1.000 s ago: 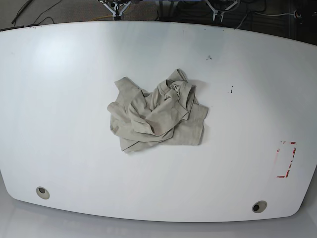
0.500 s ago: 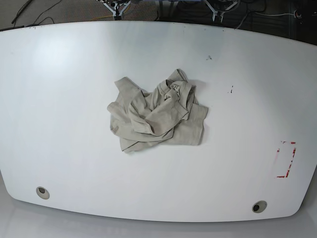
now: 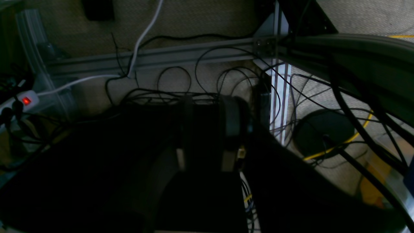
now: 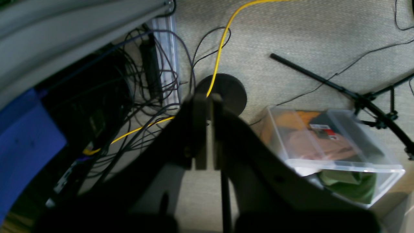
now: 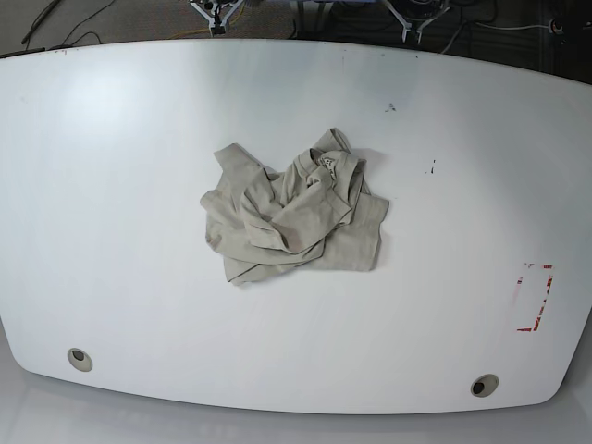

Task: Layout the t-shirt on the table in an organized manner, then fold the t-shirt properly

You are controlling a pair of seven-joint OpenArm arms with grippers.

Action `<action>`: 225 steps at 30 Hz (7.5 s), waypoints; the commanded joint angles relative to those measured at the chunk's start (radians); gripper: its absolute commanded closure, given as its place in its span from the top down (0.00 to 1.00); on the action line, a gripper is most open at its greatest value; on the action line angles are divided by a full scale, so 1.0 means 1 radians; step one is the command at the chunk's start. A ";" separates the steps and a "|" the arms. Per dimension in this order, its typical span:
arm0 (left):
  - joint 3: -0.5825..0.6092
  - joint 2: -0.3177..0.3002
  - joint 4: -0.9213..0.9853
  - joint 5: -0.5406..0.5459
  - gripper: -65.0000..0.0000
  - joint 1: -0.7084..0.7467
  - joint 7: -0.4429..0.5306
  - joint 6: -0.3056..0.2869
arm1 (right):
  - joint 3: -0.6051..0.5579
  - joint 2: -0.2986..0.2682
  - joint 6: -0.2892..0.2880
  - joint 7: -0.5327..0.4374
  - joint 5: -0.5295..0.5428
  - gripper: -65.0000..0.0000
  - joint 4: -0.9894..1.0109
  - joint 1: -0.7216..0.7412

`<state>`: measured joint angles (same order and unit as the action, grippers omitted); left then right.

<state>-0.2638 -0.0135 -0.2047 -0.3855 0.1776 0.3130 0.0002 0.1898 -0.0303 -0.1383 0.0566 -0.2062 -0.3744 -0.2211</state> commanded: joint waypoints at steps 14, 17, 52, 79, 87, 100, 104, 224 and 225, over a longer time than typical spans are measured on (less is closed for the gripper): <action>-0.003 0.001 0.104 -0.003 0.19 -0.039 0.021 0.007 | 0.001 0.000 -0.007 -0.043 0.007 0.02 0.015 0.005; 0.000 0.000 0.122 -0.001 0.19 -0.043 0.027 0.008 | 0.003 -0.001 -0.009 -0.066 0.007 0.02 0.016 -0.002; 0.002 0.010 0.116 -0.005 0.20 -0.039 0.015 0.016 | 0.001 0.005 -0.004 -0.079 -0.002 0.03 0.027 0.019; -0.001 0.010 0.007 -0.002 0.21 0.067 0.048 0.014 | 0.009 0.011 0.002 -0.099 0.006 0.22 -0.154 -0.125; -0.001 0.008 -0.014 -0.002 0.21 0.107 0.051 0.013 | 0.009 0.022 0.004 -0.099 0.006 0.28 -0.249 -0.199; -0.007 0.013 -0.197 0.001 0.77 0.234 0.050 -0.173 | 0.009 0.023 0.004 -0.094 0.006 0.34 -0.461 -0.349; -0.048 0.013 -0.244 0.001 0.75 0.270 0.051 -0.182 | 0.006 0.023 0.004 -0.094 0.006 0.48 -0.527 -0.398; -0.165 0.028 -1.591 0.392 0.74 0.535 0.045 -0.394 | -0.095 0.063 -0.004 0.013 0.232 0.55 -1.623 -0.515; -0.159 0.028 -1.591 0.392 0.74 0.529 0.045 -0.394 | -0.095 0.063 -0.004 0.029 0.242 0.55 -1.623 -0.501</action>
<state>-0.4274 0.0189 -1.7805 -0.0055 0.7097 0.3305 -0.3939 0.0944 0.0353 -0.1379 0.0734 0.0113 -1.9808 -0.7383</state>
